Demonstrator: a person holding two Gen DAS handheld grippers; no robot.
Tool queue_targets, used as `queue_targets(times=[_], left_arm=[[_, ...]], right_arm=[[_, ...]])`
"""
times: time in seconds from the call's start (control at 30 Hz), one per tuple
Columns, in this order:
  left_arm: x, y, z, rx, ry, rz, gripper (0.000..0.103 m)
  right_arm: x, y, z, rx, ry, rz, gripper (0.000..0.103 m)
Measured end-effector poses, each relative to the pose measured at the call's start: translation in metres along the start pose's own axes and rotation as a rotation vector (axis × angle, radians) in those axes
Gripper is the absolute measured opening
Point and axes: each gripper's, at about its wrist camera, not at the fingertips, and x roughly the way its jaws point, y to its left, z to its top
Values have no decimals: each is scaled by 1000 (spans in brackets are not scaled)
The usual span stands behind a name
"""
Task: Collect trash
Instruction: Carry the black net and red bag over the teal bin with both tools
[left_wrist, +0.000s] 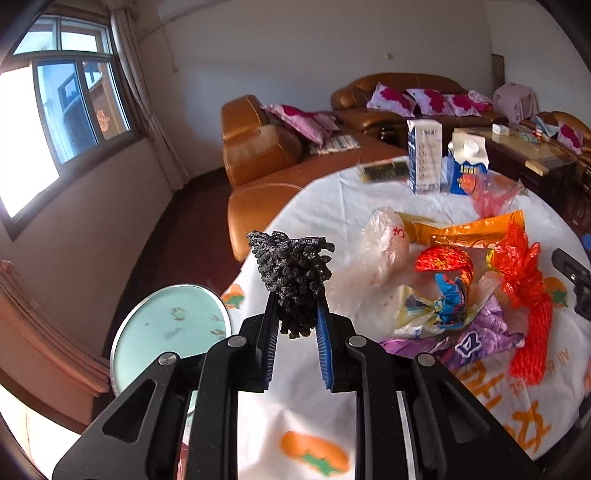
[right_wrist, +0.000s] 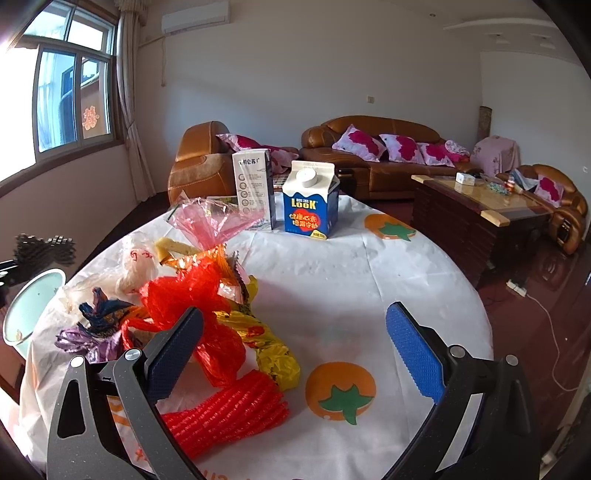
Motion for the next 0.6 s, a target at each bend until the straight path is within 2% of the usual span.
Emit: queue_targets(times=[0.07,0.13,0.37,0.47,0.6], left_arm=[[-8,7,-1,1,-13,3,19],[-15,12,-5,5,-24,14,19],[-20,22,-19,7,-20,24,19],[-22,27,-24,3,-17,21,19],[-25,41,-27,-22,-18,20,19]], right_arm=[[1,2,3,1,-1,11,91],[2,5,8,15,7,28,80],[1,37,11,-2,5,125,81],[9,55,9,-49,33,130,80],[19,59,3,-55,95,168,58]])
